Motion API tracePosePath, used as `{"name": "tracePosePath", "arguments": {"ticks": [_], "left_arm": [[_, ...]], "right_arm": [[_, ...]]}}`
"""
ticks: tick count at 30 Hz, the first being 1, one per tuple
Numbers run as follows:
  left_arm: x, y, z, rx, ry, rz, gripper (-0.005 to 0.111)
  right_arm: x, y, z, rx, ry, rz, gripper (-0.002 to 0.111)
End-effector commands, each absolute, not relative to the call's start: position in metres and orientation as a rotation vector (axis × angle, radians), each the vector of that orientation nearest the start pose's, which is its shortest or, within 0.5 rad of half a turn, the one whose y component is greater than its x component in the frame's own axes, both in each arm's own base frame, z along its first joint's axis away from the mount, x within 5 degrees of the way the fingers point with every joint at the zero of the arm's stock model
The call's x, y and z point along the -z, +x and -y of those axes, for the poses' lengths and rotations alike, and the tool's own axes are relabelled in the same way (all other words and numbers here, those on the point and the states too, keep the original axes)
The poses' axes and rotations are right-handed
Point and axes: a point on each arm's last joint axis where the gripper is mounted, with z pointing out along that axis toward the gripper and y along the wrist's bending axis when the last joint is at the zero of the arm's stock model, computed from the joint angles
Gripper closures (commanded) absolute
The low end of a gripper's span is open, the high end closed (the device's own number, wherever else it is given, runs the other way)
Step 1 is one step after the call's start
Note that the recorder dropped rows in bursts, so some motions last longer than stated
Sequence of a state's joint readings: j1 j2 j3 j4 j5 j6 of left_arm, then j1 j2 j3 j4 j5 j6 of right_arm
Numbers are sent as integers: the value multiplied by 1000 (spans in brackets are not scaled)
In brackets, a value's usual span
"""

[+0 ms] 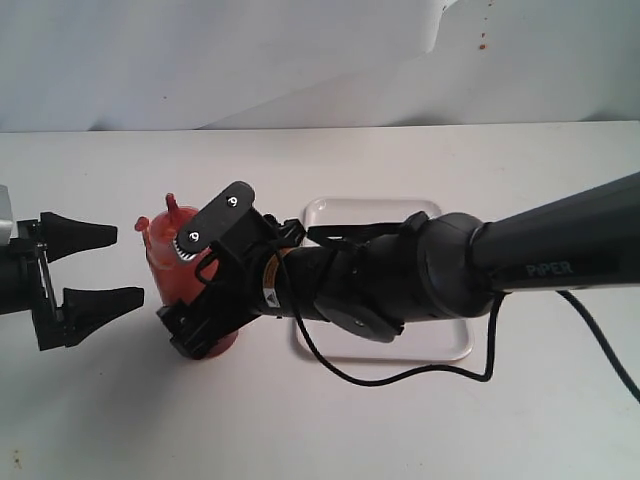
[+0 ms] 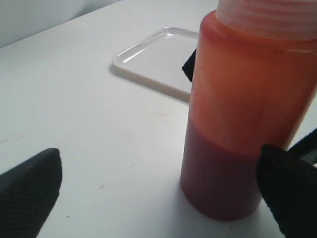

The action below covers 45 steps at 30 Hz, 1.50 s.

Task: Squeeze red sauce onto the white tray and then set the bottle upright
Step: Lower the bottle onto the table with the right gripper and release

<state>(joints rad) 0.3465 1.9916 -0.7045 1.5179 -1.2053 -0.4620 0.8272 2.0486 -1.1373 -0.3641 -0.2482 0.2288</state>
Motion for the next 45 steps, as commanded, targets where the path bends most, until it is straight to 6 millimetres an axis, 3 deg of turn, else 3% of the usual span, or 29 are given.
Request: {"name": "tracePosePath", "arguments": {"ticks": [1, 11, 19, 25, 29, 36, 45], "left_arm": [[-114, 290, -13, 755, 900, -1724, 2], [-114, 290, -13, 755, 900, -1724, 2], [-114, 291, -14, 776, 869, -1743, 2], [-114, 290, -13, 796, 861, -1756, 2], [-114, 289, -13, 815, 849, -1770, 2], [-121, 286, -12, 839, 879, -1780, 2], [-158, 265, -5, 803, 966, -1749, 2]], "right_arm": [[-152, 279, -320, -515, -1023, -1937, 3], [-153, 258, -326, -432, -1120, -2024, 3], [-159, 254, -309, -268, -1161, -2167, 8], [-187, 249, -297, -213, -1141, -2191, 37], [-201, 244, -286, -170, -1118, -2254, 63], [-212, 217, -249, -110, -1165, -2258, 108], [-231, 169, -188, -131, -1181, -2076, 108]]}}
